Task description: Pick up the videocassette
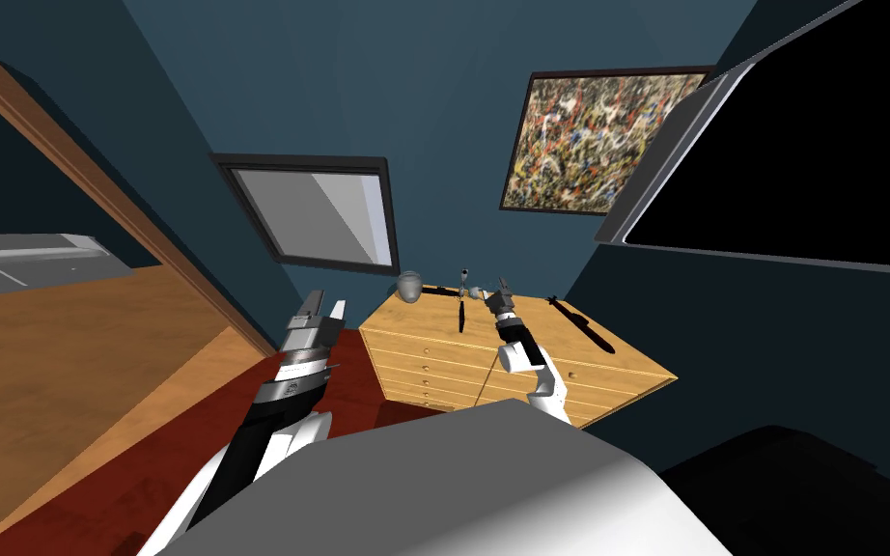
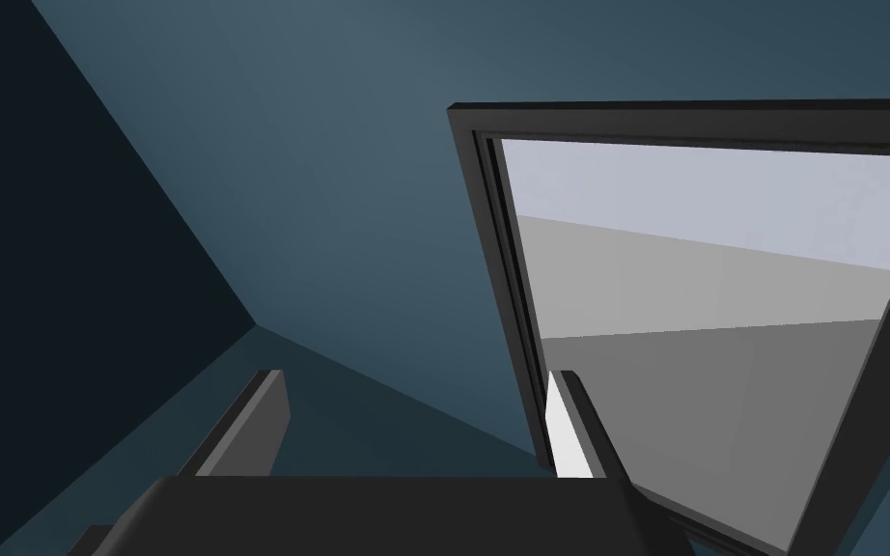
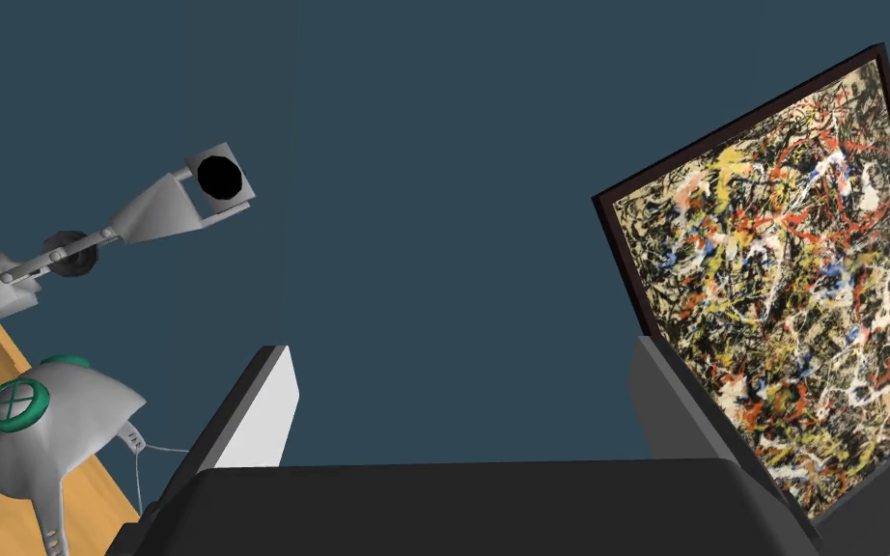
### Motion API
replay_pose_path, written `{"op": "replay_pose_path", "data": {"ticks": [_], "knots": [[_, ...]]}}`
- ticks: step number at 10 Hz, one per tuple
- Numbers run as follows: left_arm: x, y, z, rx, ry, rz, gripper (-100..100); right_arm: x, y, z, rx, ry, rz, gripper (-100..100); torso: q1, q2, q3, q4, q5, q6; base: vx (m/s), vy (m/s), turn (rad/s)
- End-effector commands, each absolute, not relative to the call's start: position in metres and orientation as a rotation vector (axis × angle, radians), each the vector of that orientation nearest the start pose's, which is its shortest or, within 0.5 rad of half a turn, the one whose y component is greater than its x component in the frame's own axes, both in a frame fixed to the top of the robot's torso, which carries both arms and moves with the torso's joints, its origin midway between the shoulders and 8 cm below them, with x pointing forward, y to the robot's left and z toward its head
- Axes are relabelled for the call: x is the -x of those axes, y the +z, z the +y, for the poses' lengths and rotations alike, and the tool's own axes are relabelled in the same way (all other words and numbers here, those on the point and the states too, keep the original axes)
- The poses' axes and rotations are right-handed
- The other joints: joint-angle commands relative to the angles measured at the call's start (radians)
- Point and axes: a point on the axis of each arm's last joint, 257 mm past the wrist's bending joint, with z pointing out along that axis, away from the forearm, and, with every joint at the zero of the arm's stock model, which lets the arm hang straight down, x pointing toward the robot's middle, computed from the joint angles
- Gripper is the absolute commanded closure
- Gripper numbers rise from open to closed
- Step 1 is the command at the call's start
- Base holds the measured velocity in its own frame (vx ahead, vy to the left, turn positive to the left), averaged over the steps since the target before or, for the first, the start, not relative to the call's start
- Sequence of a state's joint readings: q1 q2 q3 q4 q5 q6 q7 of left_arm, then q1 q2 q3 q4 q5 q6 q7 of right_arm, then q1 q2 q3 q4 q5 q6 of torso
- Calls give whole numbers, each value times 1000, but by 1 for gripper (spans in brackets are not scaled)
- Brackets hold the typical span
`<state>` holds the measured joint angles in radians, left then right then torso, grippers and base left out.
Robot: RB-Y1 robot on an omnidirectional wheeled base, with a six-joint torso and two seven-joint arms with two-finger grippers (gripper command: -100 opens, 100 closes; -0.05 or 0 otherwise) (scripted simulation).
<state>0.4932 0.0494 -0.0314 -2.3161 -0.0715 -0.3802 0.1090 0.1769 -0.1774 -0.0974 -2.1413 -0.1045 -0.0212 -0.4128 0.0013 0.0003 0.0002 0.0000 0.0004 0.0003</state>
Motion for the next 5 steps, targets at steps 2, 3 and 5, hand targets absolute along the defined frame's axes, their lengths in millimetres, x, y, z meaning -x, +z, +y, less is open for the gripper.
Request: {"op": "replay_pose_path", "data": {"ticks": [2, 3, 5], "knots": [[-360, 18, 258, 693, -1368, 720, 0, -478, -15, -304, -1133, 1621, 751, -100, 1, 0, 0, 0, 0, 0, -7, 42, 23], [-360, 18, 258, 693, -1368, 720, 0, -480, -21, -304, -1155, 1610, 763, -100, 1, 0, 0, 0, 0, 0, -2, 18, -1], [-360, 18, 258, 693, -1368, 720, 0, -494, -25, -310, -1222, 1624, 759, -100, 1, 0, 0, 0, 0, 0, -8, 43, 27]]}}
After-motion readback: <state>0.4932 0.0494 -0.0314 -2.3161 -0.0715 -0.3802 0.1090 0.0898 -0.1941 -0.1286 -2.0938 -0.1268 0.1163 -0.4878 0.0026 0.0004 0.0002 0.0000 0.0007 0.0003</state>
